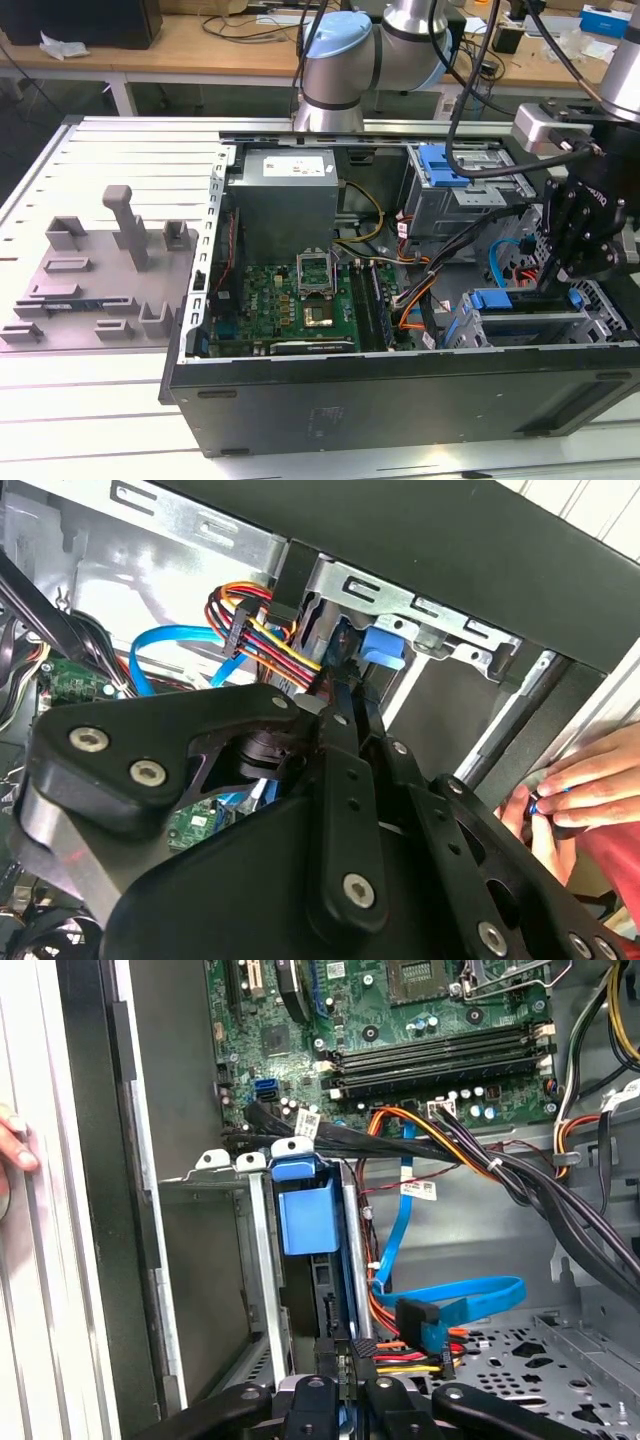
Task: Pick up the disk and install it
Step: 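Insert the first disk wire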
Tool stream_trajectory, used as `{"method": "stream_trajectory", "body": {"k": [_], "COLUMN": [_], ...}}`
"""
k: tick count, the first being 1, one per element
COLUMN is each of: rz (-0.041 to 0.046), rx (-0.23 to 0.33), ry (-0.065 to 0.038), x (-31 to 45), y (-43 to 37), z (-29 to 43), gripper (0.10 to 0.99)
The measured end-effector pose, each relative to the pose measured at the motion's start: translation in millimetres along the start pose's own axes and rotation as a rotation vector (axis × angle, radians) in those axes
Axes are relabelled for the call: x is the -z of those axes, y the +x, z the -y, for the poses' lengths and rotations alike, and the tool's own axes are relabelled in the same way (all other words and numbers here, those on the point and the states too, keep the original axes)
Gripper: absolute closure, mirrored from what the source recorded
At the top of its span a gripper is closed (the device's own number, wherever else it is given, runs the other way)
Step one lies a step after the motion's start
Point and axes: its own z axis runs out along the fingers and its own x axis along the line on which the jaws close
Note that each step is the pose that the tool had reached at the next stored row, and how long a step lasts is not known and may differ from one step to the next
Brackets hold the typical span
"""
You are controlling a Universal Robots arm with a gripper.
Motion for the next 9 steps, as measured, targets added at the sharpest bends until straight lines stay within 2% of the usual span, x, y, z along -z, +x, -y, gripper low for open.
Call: {"method": "stream_trajectory", "body": {"k": [3,6,9], "rz": [-0.0075,-0.0160,-0.0214], "rx": [0.000,0.000,0.000], "ry": [0.001,0.002,0.003], "x": [15.1,26.5,28.7], "y": [1.9,1.2,-0.7], "z": [0.3,0.2,0.0], "gripper": [0.918,0.918,0.918]}}
